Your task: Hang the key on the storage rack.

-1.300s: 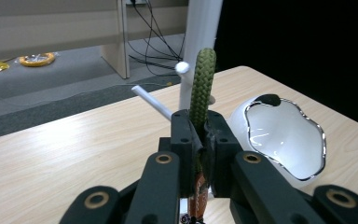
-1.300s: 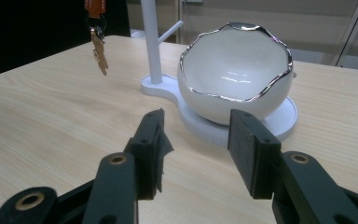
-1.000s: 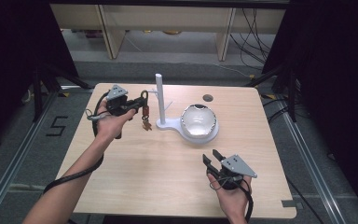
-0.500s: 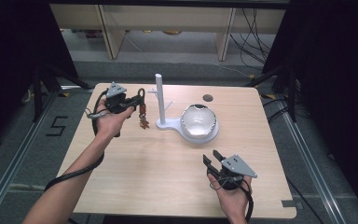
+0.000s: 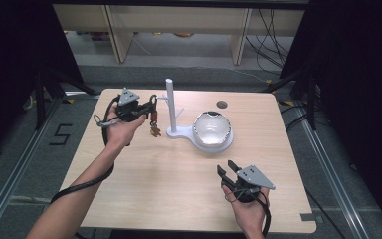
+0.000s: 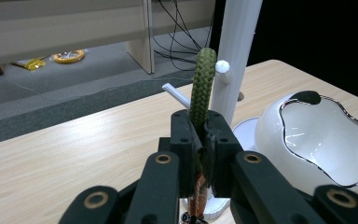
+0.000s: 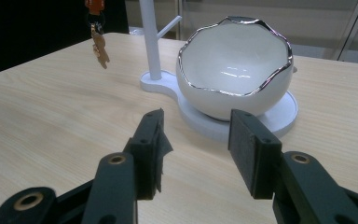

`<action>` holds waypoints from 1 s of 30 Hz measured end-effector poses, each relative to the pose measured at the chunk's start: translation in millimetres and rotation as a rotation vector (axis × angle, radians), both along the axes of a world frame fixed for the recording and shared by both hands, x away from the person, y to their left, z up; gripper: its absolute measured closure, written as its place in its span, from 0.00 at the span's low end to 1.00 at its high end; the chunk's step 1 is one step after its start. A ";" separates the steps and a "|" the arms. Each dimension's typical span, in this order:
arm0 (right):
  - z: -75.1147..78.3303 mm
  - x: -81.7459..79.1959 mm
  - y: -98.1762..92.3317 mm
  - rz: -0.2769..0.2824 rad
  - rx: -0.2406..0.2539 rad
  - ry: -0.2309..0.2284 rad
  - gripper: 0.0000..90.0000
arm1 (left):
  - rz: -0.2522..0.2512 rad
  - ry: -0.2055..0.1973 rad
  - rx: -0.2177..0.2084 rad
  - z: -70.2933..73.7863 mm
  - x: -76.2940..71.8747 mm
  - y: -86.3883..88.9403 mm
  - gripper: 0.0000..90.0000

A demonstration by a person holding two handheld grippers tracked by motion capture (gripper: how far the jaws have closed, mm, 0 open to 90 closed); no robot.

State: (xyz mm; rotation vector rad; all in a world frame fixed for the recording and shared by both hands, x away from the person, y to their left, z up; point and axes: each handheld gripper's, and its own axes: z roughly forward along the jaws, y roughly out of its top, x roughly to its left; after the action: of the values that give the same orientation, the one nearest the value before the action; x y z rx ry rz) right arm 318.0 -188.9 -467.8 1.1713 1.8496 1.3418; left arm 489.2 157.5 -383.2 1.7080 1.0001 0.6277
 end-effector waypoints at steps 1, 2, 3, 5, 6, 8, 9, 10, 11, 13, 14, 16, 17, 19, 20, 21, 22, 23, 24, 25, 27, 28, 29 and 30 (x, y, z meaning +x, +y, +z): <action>-0.1 0.0 -0.1 0.000 0.001 0.000 0.63 | -0.001 -0.006 0.006 0.3 -0.3 -0.9 0.92; -0.1 0.0 -0.1 0.000 0.001 0.000 0.63 | -0.001 -0.006 0.006 0.3 -0.3 -0.9 0.92; -0.8 0.2 0.8 0.004 0.023 0.002 0.63 | 0.001 -0.010 0.012 0.6 -0.4 -1.2 0.92; -0.6 -0.5 0.5 -0.003 0.016 0.000 0.63 | 0.000 -0.012 0.018 1.4 -0.3 -1.8 0.92; -0.9 -0.3 0.1 -0.002 0.020 0.000 0.63 | -0.002 -0.014 0.019 2.1 -0.2 -2.7 0.92; -1.1 -0.2 0.4 -0.001 0.023 0.001 0.63 | -0.002 -0.016 0.021 2.5 0.0 -3.1 0.92; -0.9 -0.5 0.4 -0.007 0.018 0.004 0.63 | -0.002 -0.017 0.021 2.8 0.0 -3.4 0.92; -0.7 -0.7 0.3 -0.007 0.015 0.007 0.63 | -0.001 -0.018 0.021 3.0 0.0 -3.7 0.92; -0.7 -0.7 0.3 -0.007 0.015 0.007 0.63 | -0.001 -0.019 0.024 3.1 -0.2 -4.0 0.92; -0.6 -0.8 0.0 -0.010 0.009 0.007 0.63 | -0.001 -0.022 0.025 2.9 -0.7 -4.9 0.92; -1.1 -0.7 0.8 -0.006 0.019 0.012 0.63 | -0.003 -0.024 0.034 2.8 -1.3 -5.2 0.92; -1.1 -0.7 0.7 -0.006 0.020 0.012 0.63 | -0.004 -0.029 0.038 2.5 -2.9 -6.9 0.92; -1.2 -0.3 0.2 -0.007 0.016 0.005 0.63 | -0.006 -0.030 0.040 2.5 -3.6 -7.8 0.92; -1.1 -0.5 0.1 -0.009 0.013 0.006 0.63 | -0.008 -0.035 0.044 2.6 -4.4 -9.5 0.92; -1.1 -0.5 0.1 -0.009 0.013 0.006 0.63 | -0.011 -0.039 0.050 2.8 -4.6 -10.2 0.92; -1.1 -0.5 0.0 -0.010 0.012 0.004 0.63 | -0.010 -0.041 0.054 3.0 -4.8 -11.0 0.92; -1.2 -0.5 0.1 -0.009 0.016 0.007 0.63 | -0.013 -0.044 0.061 3.1 -4.8 -11.5 0.92; -1.2 -0.5 0.1 -0.009 0.016 0.007 0.63 | -0.011 -0.043 0.063 3.2 -5.0 -12.3 0.92; -1.4 -0.3 0.4 -0.010 0.021 0.003 0.63 | -0.012 -0.044 0.065 3.3 -5.0 -12.8 0.92; -1.4 -0.3 0.4 -0.010 0.021 0.003 0.63 | -0.011 -0.044 0.066 3.4 -5.0 -13.2 0.92; -1.4 0.4 -0.3 -0.004 0.015 -0.008 0.63 | -0.011 -0.044 0.069 3.7 -5.1 -13.8 0.92; -1.4 0.7 -0.3 0.000 0.018 -0.007 0.63 | -0.011 -0.044 0.070 3.7 -5.1 -14.2 0.92; -1.1 -0.4 1.1 -0.004 0.041 0.012 0.63 | -0.012 -0.046 0.070 3.6 -5.0 -14.6 0.92; -1.2 -0.5 1.1 -0.004 0.041 0.012 0.63 | -0.014 -0.048 0.073 3.6 -5.0 -14.9 0.92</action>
State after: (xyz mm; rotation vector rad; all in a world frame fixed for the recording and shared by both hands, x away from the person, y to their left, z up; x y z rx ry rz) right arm 317.5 -187.7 -469.0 1.2057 1.8358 1.3791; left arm 484.3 142.5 -379.6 1.7535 0.9412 0.7009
